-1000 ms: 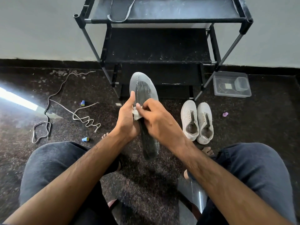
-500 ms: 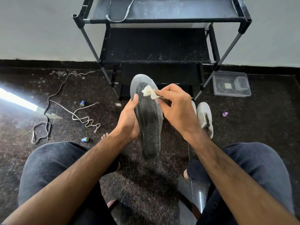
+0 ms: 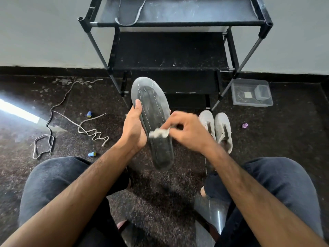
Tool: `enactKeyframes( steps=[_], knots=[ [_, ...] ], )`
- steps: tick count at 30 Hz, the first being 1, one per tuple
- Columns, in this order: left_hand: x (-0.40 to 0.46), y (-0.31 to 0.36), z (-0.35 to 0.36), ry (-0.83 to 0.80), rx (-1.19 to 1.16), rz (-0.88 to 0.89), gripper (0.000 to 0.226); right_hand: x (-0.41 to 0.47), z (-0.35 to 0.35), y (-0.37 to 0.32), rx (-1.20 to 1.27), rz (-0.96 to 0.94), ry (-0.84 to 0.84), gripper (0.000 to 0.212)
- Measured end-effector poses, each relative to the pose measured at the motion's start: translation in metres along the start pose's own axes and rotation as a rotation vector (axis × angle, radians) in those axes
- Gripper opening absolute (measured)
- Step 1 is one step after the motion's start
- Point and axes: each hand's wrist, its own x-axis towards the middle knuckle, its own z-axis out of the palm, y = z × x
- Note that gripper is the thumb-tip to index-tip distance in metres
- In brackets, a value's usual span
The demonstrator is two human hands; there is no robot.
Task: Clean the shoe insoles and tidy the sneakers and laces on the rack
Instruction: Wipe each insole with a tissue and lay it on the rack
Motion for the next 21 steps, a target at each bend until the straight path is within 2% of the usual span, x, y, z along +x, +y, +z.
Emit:
enactKeyframes(
  steps=[2, 3, 5, 8, 12, 14, 16, 19, 21],
  knots=[
    [-0.001, 0.000, -0.002, 0.033, 0.061, -0.014, 0.054, 0.006, -0.005, 0.004, 0.222, 0.149, 0.210, 0.018],
    [-0.001, 0.001, -0.003, 0.047, 0.085, -0.028, 0.053, 0.009, -0.004, 0.004, 0.372, 0.236, 0.242, 0.022],
    [0.000, 0.002, -0.005, 0.071, 0.105, -0.074, 0.050, 0.009, 0.006, 0.002, 0.636, 0.397, 0.201, 0.028],
    [-0.002, 0.003, -0.005, 0.027, 0.107, -0.126, 0.046, 0.009, 0.017, 0.001, 0.696, 0.447, 0.155, 0.022],
    [-0.009, -0.001, 0.001, -0.107, 0.123, -0.076, 0.028, 0.016, 0.010, 0.004, 0.760, 0.425, 0.240, 0.025],
    [-0.013, -0.003, 0.006, -0.145, 0.117, -0.064, 0.024, 0.017, 0.008, 0.007, 0.686, 0.386, 0.259, 0.023],
    [-0.014, -0.005, 0.007, -0.162, 0.073, -0.063, 0.025, 0.017, 0.009, 0.009, 0.442, 0.293, 0.286, 0.017],
    [-0.015, -0.007, 0.007, -0.180, -0.009, -0.069, 0.033, 0.014, 0.008, 0.002, -0.058, 0.009, 0.362, 0.019],
    [-0.018, -0.010, 0.009, -0.205, -0.013, -0.066, 0.036, 0.014, 0.001, -0.003, -0.239, -0.170, 0.487, 0.024]
  ],
)
